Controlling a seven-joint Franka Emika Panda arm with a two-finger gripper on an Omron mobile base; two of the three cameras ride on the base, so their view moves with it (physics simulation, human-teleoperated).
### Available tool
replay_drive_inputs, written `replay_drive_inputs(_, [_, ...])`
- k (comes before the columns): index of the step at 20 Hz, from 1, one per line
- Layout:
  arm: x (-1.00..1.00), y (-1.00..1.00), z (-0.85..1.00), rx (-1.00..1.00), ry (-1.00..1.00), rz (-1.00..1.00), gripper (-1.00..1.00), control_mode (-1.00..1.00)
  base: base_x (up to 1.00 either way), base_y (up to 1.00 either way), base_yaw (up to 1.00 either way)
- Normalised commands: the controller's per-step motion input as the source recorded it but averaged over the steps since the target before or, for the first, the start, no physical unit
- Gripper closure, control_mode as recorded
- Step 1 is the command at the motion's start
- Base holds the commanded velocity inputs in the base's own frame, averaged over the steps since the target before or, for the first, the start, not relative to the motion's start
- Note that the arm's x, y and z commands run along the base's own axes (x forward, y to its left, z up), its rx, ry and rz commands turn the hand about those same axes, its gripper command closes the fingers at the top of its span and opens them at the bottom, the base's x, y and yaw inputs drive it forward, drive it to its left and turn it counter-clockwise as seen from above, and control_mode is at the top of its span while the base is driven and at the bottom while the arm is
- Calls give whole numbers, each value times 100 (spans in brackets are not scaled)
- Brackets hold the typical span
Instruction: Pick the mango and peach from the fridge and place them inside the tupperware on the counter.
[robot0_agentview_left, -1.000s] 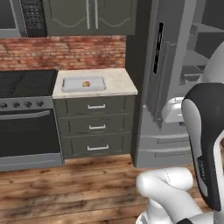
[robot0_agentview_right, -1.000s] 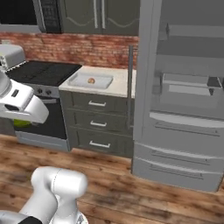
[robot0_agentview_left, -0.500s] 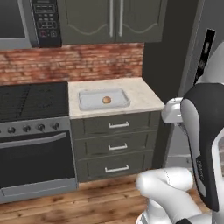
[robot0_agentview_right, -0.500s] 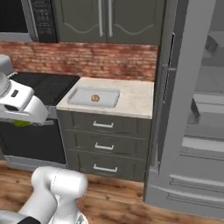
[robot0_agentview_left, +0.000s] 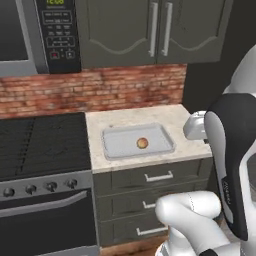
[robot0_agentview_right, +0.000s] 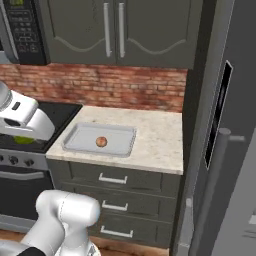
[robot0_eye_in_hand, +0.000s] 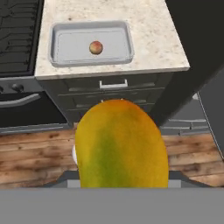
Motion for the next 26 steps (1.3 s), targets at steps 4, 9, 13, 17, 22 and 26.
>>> replay_drive_inputs(4, [0,0,0,0,0,0,100,100,87,0,0])
replay_drive_inputs(9, [10,0,-14,0,16,2,100,-100,56,0,0])
replay_drive_inputs(13, [23,0,-94,-3,81,61,100,-100,0,0,0])
replay_drive_inputs(17, [19,0,-76,-7,62,99,100,-100,0,0,0])
replay_drive_inputs(22, [31,-1,-47,0,15,99,100,-100,0,0,0])
replay_drive_inputs(26, [59,-4,-38,7,0,84,100,-100,0,0,0])
